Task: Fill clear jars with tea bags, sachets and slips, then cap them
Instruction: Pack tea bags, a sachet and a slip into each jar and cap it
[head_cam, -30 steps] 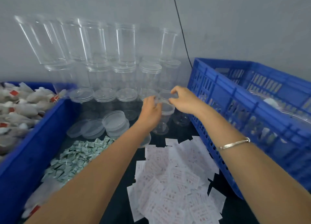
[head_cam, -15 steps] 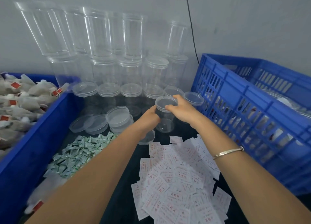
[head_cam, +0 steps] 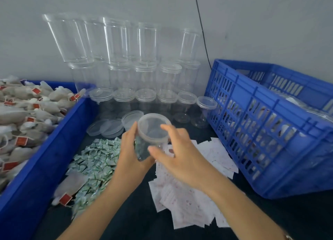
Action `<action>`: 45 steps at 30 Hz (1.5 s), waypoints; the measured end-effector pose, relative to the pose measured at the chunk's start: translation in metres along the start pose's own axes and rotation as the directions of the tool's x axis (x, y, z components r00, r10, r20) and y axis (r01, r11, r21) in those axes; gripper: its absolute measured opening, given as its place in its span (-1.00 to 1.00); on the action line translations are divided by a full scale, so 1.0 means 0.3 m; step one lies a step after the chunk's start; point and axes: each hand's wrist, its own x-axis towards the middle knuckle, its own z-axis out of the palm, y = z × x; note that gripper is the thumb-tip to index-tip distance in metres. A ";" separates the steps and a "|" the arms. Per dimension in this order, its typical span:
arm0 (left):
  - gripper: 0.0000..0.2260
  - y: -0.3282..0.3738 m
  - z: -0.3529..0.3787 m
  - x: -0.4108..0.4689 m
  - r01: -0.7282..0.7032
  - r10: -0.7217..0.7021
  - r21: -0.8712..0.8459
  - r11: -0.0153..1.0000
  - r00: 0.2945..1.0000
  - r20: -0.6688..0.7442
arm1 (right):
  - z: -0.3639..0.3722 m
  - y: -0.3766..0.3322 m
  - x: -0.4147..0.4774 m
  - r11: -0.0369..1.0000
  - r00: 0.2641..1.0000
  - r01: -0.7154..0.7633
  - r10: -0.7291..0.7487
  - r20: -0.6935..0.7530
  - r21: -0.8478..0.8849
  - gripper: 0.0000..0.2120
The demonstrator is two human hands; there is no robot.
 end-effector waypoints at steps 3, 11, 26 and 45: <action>-0.29 -0.048 -0.059 -0.086 0.026 -0.024 0.019 0.999 0.996 -0.087 | 0.087 -0.029 -0.100 0.999 0.987 0.030 -0.026 0.159 -0.026 -0.32; -0.19 -0.118 -0.114 -0.215 0.005 0.006 0.048 0.999 0.974 -0.226 | 0.123 -0.093 -0.188 0.966 0.910 0.135 -0.034 0.414 -0.218 -0.34; -0.34 -0.185 -0.107 -0.335 0.088 -0.081 -0.088 0.992 0.994 0.074 | 0.181 -0.229 -0.040 0.471 0.960 0.272 -0.070 0.272 -0.839 -0.33; -0.28 -0.208 -0.101 -0.276 0.110 -0.112 0.026 0.994 0.990 0.085 | 0.077 -0.245 0.059 0.586 0.843 0.279 0.229 0.486 -0.760 -0.38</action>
